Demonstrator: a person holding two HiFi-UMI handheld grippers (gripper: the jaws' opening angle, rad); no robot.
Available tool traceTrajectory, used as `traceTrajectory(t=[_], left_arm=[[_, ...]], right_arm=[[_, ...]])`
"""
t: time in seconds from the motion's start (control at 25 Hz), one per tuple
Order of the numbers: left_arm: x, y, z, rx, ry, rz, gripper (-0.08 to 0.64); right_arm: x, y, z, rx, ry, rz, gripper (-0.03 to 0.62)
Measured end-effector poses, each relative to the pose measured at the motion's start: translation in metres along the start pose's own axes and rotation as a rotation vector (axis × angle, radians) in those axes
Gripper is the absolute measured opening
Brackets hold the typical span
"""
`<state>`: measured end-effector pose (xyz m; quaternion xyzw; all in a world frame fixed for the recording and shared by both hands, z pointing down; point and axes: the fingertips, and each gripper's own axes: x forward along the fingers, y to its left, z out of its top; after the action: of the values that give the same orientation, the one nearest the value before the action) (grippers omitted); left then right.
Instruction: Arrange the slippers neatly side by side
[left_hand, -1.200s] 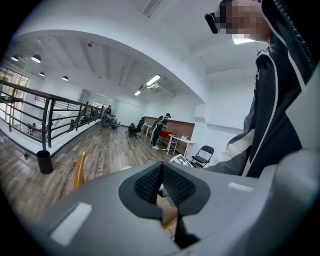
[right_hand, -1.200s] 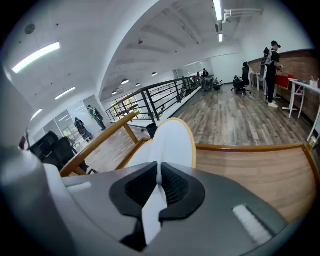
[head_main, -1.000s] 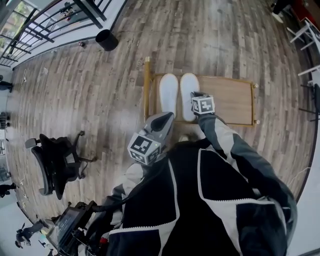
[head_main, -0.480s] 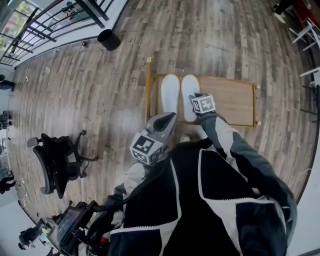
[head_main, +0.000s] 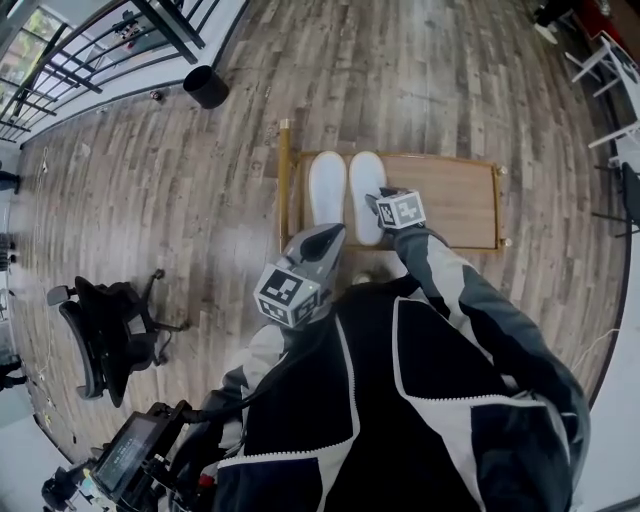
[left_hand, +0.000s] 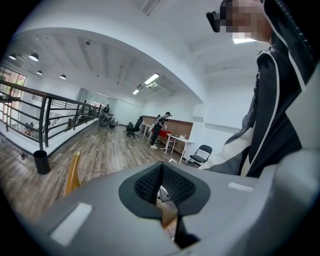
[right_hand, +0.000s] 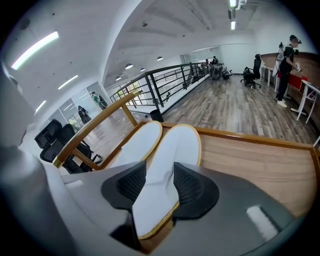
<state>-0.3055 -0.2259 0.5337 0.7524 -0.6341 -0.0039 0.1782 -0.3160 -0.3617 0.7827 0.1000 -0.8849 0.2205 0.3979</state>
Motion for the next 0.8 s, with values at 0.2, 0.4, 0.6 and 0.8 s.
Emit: traceTrajectory(t=[0.2,0.4,0.6,0.8], left_arm=[[0.013,0.005,0.006,0.016,0.000,-0.014,0.018],[0.032,0.011,0.022,0.053,-0.017,-0.032,0.018],[0.047,0.007,0.036,0.077,-0.031,-0.068,0.018],[0.059,-0.019,0.046,0.100,-0.032,-0.145,0.018]], right_arm=[[-0.033,0.013,0.038,-0.009,-0.154,0.074,0.154],[-0.095,0.032,0.081,-0.054,-0.326,0.107,0.093],[-0.173,0.060,0.110,-0.128,-0.500,0.132,0.089],[-0.244,0.077,0.109,-0.131,-0.636,0.138,0.003]])
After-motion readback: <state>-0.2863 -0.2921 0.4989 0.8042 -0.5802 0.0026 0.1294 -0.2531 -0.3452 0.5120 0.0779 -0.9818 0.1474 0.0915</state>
